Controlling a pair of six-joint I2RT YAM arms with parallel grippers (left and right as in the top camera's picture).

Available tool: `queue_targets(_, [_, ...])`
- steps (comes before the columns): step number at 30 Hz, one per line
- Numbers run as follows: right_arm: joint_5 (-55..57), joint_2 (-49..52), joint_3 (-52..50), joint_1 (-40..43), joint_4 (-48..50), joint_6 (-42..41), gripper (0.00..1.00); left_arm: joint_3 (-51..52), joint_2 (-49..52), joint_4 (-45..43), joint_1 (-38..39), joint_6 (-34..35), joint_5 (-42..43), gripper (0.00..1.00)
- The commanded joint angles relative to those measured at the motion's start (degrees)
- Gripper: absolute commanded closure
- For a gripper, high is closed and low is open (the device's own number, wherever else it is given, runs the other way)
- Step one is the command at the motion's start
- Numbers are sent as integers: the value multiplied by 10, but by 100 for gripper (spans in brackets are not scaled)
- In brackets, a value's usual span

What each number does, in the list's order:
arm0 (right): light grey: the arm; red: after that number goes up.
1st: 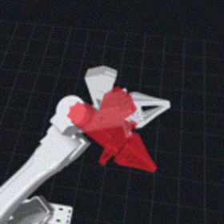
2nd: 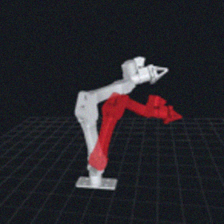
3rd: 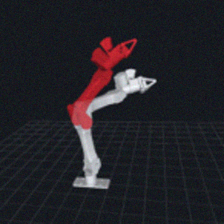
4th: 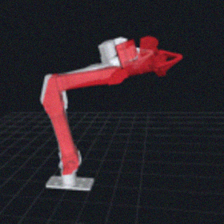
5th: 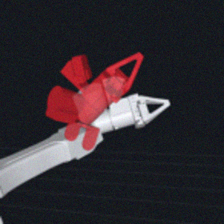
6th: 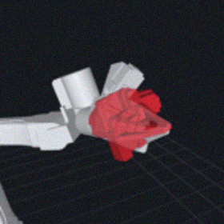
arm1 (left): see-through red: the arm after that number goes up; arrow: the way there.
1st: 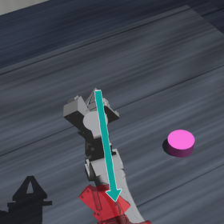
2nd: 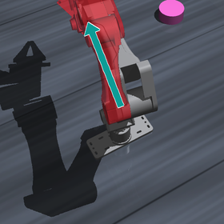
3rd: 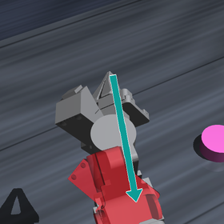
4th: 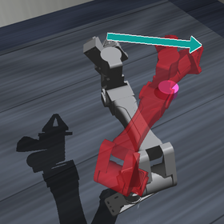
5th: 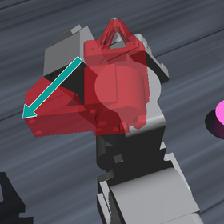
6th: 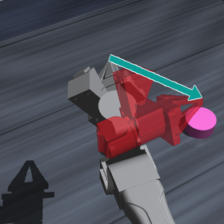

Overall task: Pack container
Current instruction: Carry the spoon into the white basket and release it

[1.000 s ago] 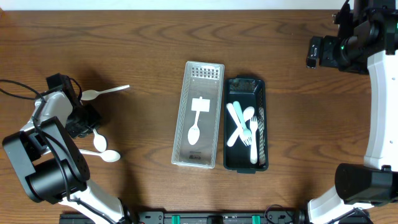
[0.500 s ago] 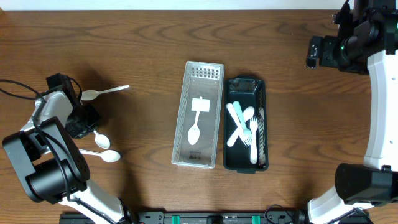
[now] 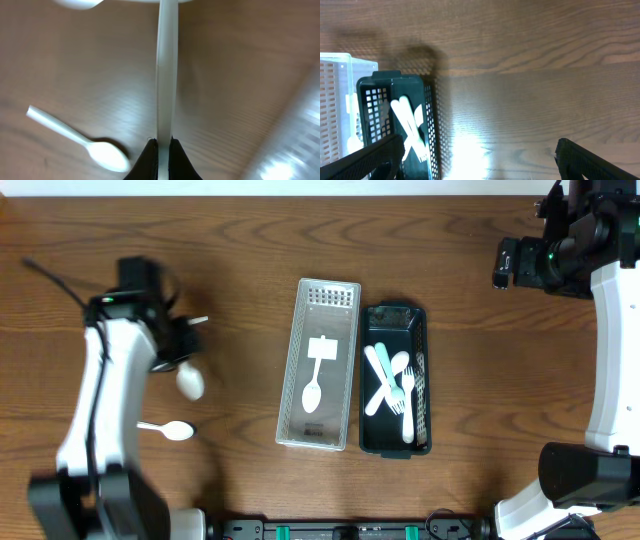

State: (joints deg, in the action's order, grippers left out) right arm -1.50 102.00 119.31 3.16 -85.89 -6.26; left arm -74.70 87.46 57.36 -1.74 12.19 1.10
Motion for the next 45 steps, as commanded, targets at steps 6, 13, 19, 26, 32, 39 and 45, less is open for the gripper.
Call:
queue_targets(6, [2, 3, 5, 2, 2, 8, 1, -14, -65, 17, 241, 90, 0, 94])
queue_targets(13, [2, 3, 5, 2, 1, 8, 1, -14, 0, -12, 374, 104, 0, 94])
queue_targets(19, [2, 3, 5, 2, -10, 8, 1, -14, 92, -42, 409, 104, 0, 94])
queue_targets(26, [2, 3, 5, 2, -23, 13, 1, -14, 134, -43, 395, 62, -8, 65])
queue_targets(32, [2, 3, 5, 2, -24, 17, 1, -26, 110, -34, 371, -2, -20, 43])
queue_targets(39, [2, 3, 5, 2, -24, 17, 1, -122, 35, 24, 322, -16, -97, 43])
queue_targets(45, [2, 3, 5, 2, -24, 16, 1, -154, -61, 86, 196, 163, -162, 43])
